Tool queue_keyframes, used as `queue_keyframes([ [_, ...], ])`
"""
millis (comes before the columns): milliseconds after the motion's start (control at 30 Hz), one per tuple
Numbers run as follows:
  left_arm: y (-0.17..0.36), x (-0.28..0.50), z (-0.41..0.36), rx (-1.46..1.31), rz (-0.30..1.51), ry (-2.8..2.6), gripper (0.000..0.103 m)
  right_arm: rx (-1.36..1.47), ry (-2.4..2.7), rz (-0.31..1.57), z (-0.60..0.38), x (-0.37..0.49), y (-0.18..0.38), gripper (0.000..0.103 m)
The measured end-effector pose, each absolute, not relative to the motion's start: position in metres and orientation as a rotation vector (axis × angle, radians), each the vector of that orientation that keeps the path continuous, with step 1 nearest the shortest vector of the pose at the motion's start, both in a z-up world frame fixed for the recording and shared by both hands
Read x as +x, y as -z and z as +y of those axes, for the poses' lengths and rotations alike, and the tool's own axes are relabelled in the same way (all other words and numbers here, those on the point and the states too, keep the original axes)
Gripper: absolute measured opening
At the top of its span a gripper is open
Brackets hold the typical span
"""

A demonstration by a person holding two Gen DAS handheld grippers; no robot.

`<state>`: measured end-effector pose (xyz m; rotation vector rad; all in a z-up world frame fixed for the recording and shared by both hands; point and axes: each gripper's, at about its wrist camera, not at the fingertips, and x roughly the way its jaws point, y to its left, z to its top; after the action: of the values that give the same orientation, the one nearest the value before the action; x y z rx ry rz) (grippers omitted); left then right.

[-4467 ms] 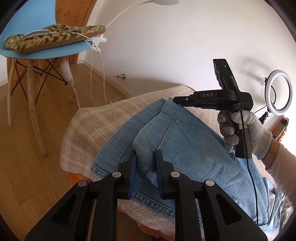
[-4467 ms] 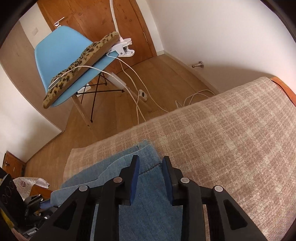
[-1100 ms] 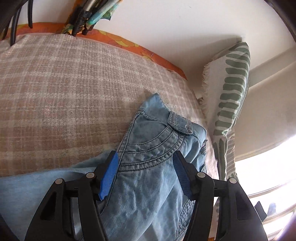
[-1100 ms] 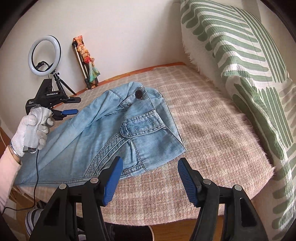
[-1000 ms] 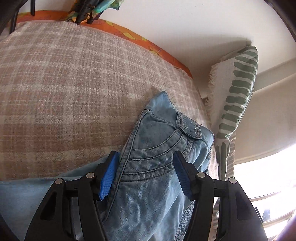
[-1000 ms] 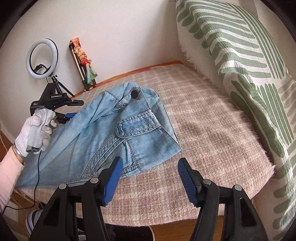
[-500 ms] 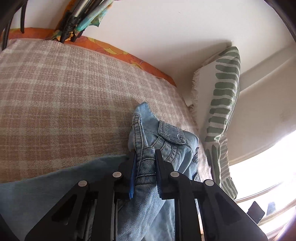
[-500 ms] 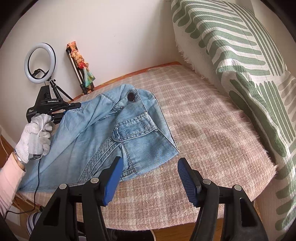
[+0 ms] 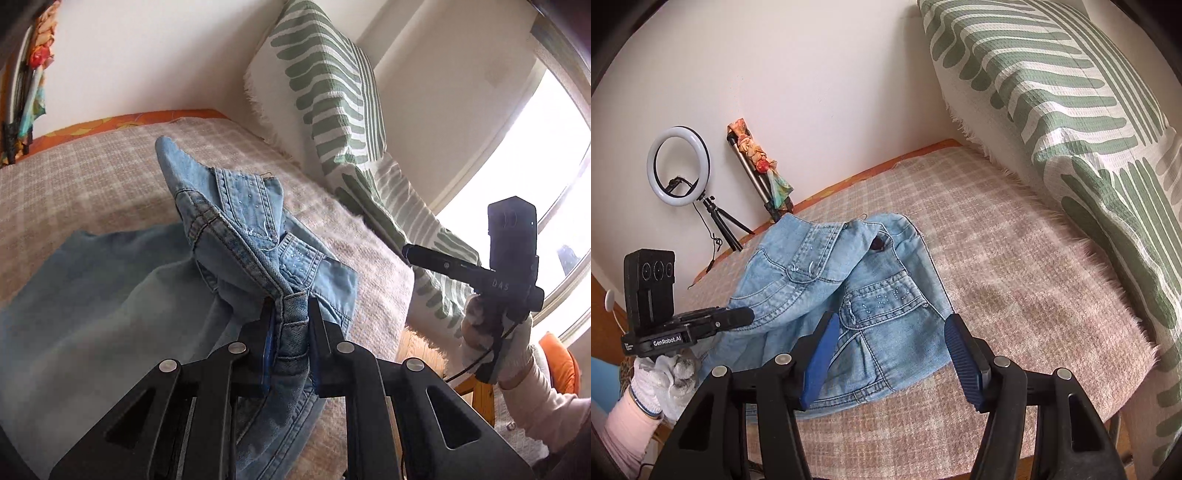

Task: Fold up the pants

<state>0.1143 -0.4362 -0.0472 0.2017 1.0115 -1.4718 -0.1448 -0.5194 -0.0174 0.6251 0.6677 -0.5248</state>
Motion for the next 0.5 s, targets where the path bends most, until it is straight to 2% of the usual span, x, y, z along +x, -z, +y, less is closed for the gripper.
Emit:
queue_keyframes([
  [267,0.072,0.085,-0.442,0.335,1.053,1.491,0.015,0.674,0.418,0.658,-0.525,-0.092,0.004,0.063],
  [433,0.058,0.081,-0.416,0.299,1.050,1.504,0.023,0.593,0.377,0.714,-0.506,-0.046,0.005,0.063],
  [500,0.047,0.084,-0.397,0.298,1.018,1.480,0.023,0.549,0.357,0.744,-0.495,-0.025,0.003,0.063],
])
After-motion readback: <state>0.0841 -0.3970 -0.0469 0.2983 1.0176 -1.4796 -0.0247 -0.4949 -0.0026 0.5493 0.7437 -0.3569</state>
